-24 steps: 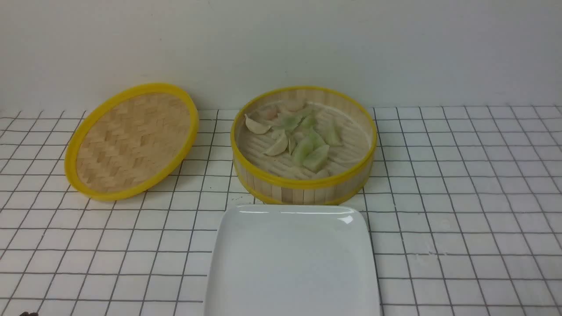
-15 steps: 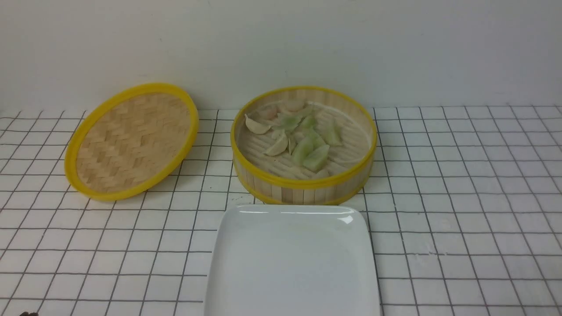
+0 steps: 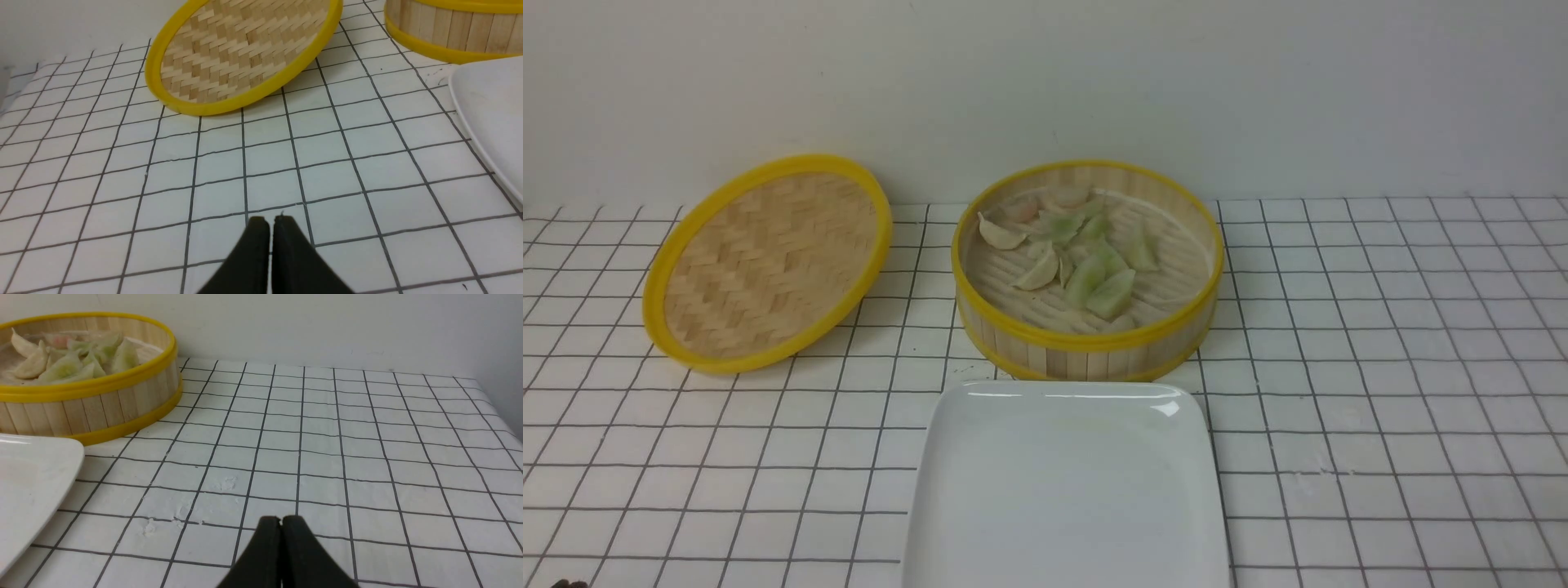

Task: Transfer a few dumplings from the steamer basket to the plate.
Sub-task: Use the left arm to grab a dumpling from the steamer

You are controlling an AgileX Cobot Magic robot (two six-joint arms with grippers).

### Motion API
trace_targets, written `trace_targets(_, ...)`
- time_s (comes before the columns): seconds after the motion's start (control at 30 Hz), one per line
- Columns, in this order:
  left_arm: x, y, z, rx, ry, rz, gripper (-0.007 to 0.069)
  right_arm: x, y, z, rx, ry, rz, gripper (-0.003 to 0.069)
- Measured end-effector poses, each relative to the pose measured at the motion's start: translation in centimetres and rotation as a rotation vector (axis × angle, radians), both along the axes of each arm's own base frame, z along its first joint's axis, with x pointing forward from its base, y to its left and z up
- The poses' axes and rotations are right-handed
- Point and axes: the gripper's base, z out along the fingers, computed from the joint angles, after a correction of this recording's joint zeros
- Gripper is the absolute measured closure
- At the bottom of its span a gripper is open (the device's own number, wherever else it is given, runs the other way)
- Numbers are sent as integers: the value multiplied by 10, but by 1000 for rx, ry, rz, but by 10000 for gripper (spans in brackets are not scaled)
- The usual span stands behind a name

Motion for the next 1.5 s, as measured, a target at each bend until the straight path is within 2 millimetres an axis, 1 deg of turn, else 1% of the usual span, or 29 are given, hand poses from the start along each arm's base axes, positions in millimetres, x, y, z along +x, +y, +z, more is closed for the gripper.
trace_targets(0.1,0,0,1,12,-9,-1,631,0,0,0,0,0,0,673)
trace_targets(0.2,2,-1,6,-51,-75,1,631,0,0,0,0,0,0,673)
trace_targets(0.3,4,-3,20,-250,-217,16,631,0,0,0,0,0,0,673)
trace_targets(0.4,4,-3,29,-409,-299,29,631,0,0,0,0,0,0,673)
trace_targets(0.53,4,-2,37,-535,-380,41,631,0,0,0,0,0,0,673)
trace_targets(0.63,4,0,42,-620,-429,51,631,0,1,1,42,-8,2,673)
trace_targets(0.67,3,1,45,-648,-463,54,631,0,2,1,86,-18,2,673)
trace_targets(0.7,2,3,49,-690,-516,57,631,1,3,3,197,-45,1,673)
trace_targets(0.73,1,5,53,-717,-565,58,631,1,4,5,270,-65,-1,673)
trace_targets(0.8,-1,6,60,-753,-618,56,631,2,5,11,434,-120,-10,673)
trace_targets(0.83,-2,7,66,-779,-640,51,631,2,4,16,538,-158,-19,673)
trace_targets(0.87,-5,6,80,-804,-661,36,631,2,3,20,652,-200,-31,673)
trace_targets(0.9,-6,6,89,-811,-654,27,631,2,1,23,717,-233,-41,673)
trace_targets(0.97,-7,3,117,-802,-616,6,631,2,-2,27,828,-278,-60,673)
trace_targets(1.0,-4,0,131,-782,-562,1,631,2,-3,29,860,-296,-68,673)
trace_targets(1.07,4,-4,153,-740,-435,2,631,2,-5,30,889,-323,-79,673)
trace_targets(1.1,12,-7,163,-717,-348,10,631,1,-5,31,900,-332,-84,673)
trace_targets(1.13,24,-11,181,-664,-206,18,631,1,-7,32,910,-350,-90,673)
trace_targets(1.17,26,-12,181,-645,-164,19,631,1,-7,33,909,-357,-92,673)
trace_targets(1.2,42,-16,200,-565,-5,14,631,1,-9,35,903,-386,-101,673)
trace_targets(1.23,43,-17,208,-556,-3,7,631,1,-9,35,903,-389,-101,673)
trace_targets(1.3,77,-24,233,-424,193,-44,631,0,-9,36,905,-388,-98,673)
trace_targets(1.33,85,-25,232,-405,218,-50,631,0,-8,37,905,-385,-95,673)
trace_targets(1.37,103,-29,239,-374,288,-83,631,0,-5,41,906,-350,-68,673)
trace_targets(1.4,118,-33,245,-343,337,-127,631,-1,-2,49,897,-329,-43,673)
trace_targets(1.43,136,-36,243,-326,394,-153,631,-2,0,60,885,-315,-17,673)
trace_targets(1.47,157,-41,240,-305,459,-194,631,-2,6,76,844,-258,23,673)
trace_targets(1.5,171,-44,236,-294,504,-219,631,-2,8,83,820,-225,41,673)
